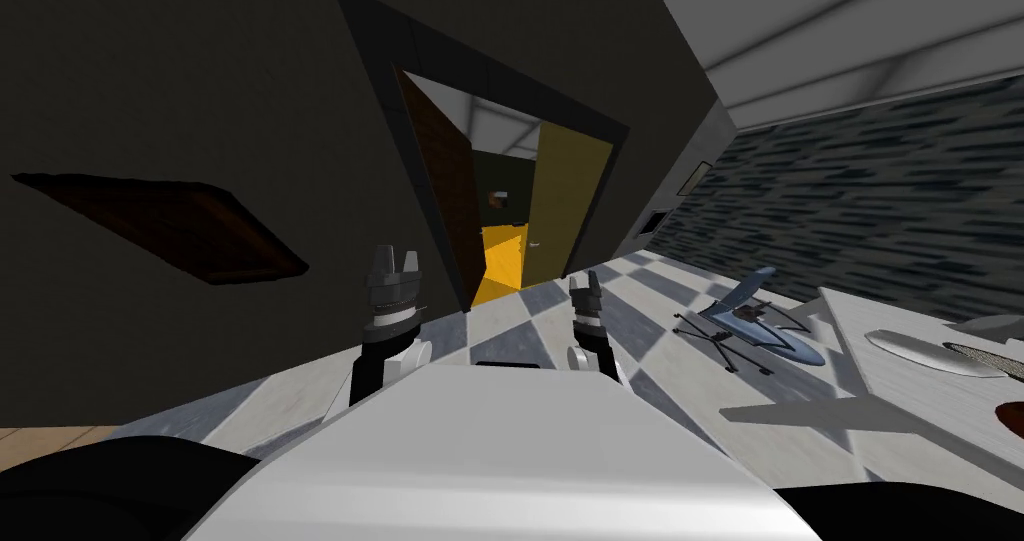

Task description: Push the door open

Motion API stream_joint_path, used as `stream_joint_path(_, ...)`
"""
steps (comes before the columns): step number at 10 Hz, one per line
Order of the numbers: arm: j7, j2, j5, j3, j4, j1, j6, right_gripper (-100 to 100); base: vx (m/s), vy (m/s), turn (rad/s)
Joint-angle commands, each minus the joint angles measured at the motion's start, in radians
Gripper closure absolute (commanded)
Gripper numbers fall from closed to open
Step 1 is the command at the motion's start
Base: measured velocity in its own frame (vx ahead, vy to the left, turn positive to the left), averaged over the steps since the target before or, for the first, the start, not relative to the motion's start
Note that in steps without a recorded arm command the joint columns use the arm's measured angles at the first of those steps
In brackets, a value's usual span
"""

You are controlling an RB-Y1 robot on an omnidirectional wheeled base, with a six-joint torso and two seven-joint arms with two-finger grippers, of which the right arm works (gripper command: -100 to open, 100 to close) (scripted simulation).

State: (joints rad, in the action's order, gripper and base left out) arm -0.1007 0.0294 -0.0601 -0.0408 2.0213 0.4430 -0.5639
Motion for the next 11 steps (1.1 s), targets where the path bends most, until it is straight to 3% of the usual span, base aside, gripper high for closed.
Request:
stream_joint_path(1,0.0,0.008,-0.003,0.003,-0.035,-0.01,-0.009,-100,0.081,-0.047,0.119)
stream_joint_path(10,0.004,0.048,-0.022,0.028,-0.253,-0.1,-0.05,-100,0.083,-0.061,0.107)
stream_joint_path(11,0.004,0.048,-0.022,0.028,-0.253,-0.1,-0.05,-100,0.055,-0.057,0.042)
